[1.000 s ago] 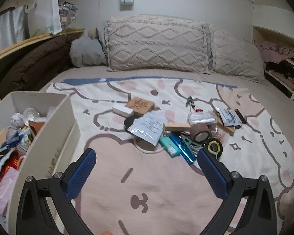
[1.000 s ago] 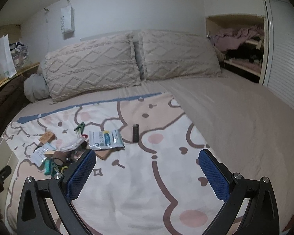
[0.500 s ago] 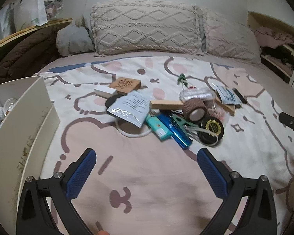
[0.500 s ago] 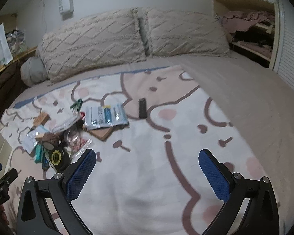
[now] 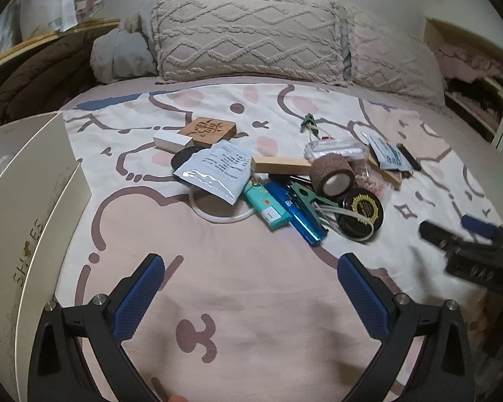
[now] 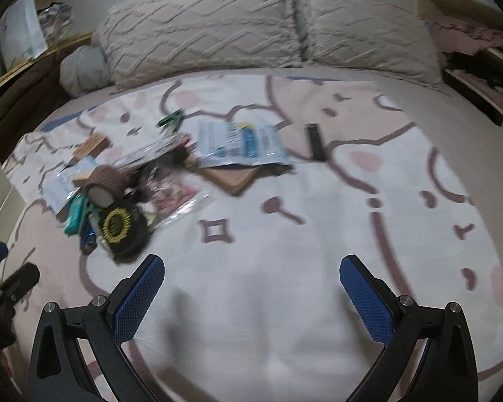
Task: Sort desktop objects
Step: 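Move the left tool toward the teal printed tube on the blanket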
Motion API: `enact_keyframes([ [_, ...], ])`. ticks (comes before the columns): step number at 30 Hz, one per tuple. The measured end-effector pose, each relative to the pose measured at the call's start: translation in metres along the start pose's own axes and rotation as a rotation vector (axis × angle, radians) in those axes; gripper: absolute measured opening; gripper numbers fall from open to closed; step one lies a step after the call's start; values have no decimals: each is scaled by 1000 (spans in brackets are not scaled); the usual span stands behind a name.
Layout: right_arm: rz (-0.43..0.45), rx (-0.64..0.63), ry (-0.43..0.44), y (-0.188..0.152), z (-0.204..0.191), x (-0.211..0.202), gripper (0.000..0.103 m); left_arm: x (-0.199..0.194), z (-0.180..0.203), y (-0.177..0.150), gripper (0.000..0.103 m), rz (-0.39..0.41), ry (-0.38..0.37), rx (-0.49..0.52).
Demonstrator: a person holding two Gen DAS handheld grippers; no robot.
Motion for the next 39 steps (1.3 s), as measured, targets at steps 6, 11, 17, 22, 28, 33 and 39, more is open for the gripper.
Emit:
enact_keyframes([
  [6, -29, -51, 14, -5, -24, 9, 103, 1, -6, 0, 103, -7, -11, -30],
  [11, -31, -115, 34, -10, -46, 11, 103, 2, -8, -1, 103, -11, -20, -32],
  [17, -27, -158, 49, -11, -68, 13, 103, 4, -9, -2, 103, -23, -17, -29],
  [22, 9, -157, -28, -5, -69, 23, 103, 4, -10, -3, 103, -21, -23, -42],
  [28, -14, -105, -44, -5, -56, 34, 103, 5, -7, -3, 103, -21, -40, -35],
  [33, -30, -80, -89, -9, -42, 37, 103, 6, -2, -2, 103, -18, -54, -15],
  [39, -29, -34, -132, -6, -22, 35, 103, 12, 4, -3, 103, -24, -82, -4],
])
Point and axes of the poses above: each gripper's, at about its wrist camera, not at the fingertips, and x roughly the way its jaws point, z to its right, y to its top, the point moved 7 cm from there along x, roughly the way its jaws point, and after that the axes turned 13 degrees about x, right-handed, at the moved point
